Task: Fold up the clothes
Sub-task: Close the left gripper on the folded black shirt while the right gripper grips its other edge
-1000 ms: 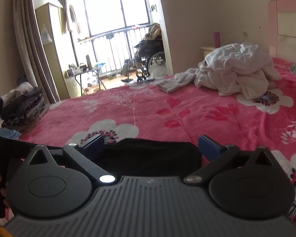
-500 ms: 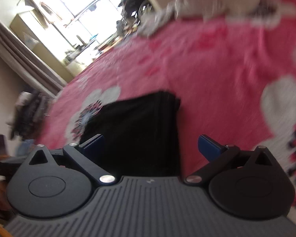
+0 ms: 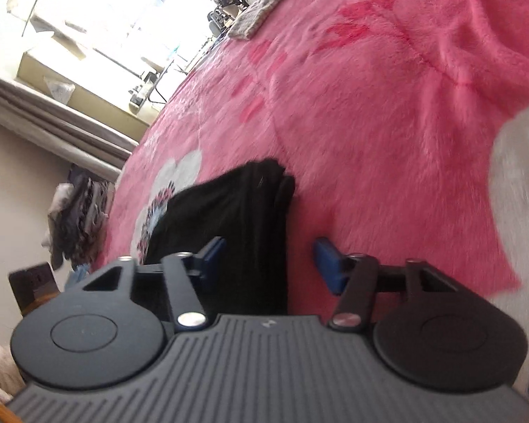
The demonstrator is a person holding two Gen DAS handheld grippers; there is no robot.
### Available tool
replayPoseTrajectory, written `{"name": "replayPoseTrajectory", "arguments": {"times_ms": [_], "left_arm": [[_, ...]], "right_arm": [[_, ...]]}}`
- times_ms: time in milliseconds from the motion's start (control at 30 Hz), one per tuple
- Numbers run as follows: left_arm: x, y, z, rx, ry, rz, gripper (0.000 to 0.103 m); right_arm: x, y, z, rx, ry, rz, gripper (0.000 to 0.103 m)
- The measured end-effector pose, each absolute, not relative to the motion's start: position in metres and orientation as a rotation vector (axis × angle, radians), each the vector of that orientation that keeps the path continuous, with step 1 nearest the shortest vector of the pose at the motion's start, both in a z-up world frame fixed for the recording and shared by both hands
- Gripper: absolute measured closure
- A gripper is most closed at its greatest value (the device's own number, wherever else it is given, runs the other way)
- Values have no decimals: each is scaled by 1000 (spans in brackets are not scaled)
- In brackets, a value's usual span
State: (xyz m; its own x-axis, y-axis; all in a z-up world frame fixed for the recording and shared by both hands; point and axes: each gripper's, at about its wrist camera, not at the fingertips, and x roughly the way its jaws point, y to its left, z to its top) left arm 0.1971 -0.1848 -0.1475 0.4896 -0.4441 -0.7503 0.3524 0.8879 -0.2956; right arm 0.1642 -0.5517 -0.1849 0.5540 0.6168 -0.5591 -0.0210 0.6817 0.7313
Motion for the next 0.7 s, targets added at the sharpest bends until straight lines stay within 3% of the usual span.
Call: {"name": "replayPoseTrajectory", "arguments": {"times_ms": [100, 300, 433, 600, 700], "left_arm": [[206, -187, -150, -119, 928, -486, 34], [213, -185, -151, -151, 936, -505, 34], [211, -178, -151, -178, 968, -533, 41], [211, -172, -151, -202, 1004, -570, 40], [226, -183, -155, -185, 993, -601, 35]], "right_arm": [[181, -551, -190, 765, 912, 450, 64], [204, -547, -198, 786, 904, 523, 66], [199, -548, -200, 800, 930, 576, 72], [181, -549, -200, 775, 984, 661, 75], [191, -550, -206, 823, 981, 662, 83]]}}
